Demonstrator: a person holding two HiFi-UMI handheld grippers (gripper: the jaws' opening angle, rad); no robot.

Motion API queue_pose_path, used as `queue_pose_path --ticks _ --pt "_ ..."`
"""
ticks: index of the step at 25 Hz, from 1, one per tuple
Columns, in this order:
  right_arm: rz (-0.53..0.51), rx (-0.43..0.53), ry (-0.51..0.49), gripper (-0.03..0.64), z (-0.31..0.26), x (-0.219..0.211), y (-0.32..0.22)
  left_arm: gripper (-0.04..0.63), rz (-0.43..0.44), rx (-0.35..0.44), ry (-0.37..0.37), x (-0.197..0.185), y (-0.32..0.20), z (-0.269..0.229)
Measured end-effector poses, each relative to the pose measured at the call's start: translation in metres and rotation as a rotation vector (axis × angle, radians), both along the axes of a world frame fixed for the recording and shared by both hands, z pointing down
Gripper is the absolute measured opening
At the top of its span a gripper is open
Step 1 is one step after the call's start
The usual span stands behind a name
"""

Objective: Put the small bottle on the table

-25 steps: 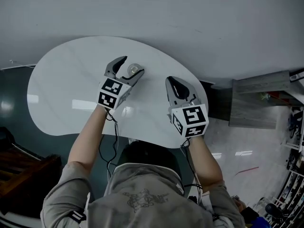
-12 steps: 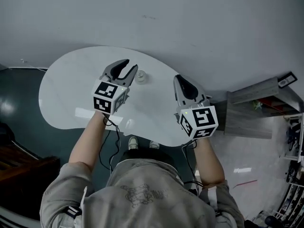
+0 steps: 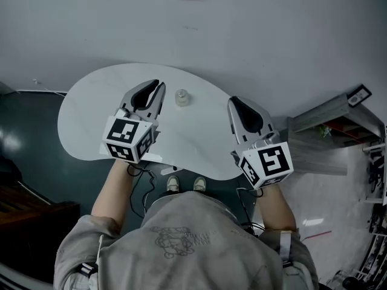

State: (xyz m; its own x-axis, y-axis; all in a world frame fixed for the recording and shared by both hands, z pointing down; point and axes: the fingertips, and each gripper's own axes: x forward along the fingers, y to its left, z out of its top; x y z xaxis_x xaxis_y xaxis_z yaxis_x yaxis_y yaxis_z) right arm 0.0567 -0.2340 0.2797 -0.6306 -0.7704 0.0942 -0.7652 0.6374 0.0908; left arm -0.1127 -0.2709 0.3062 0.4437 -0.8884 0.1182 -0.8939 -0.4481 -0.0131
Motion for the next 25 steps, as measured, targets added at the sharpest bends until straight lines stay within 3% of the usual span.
queue_pose_path --ticks 9,16,25 --pt "-0.025 0.059 -0.057 0.035 -0.03 0.002 0.039 0.043 0.014 0.11 -0.085 0.017 0.06 -0.035" --pt "-0.041 0.072 -0.034 0.035 -0.027 0.001 0.061 0.04 0.036 0.09 -0.045 0.032 0.077 -0.028" --pt "-0.019 0.027 -0.009 0.035 0.002 0.008 0.072 0.04 0.06 0.057 -0.086 0.039 0.084 0.002"
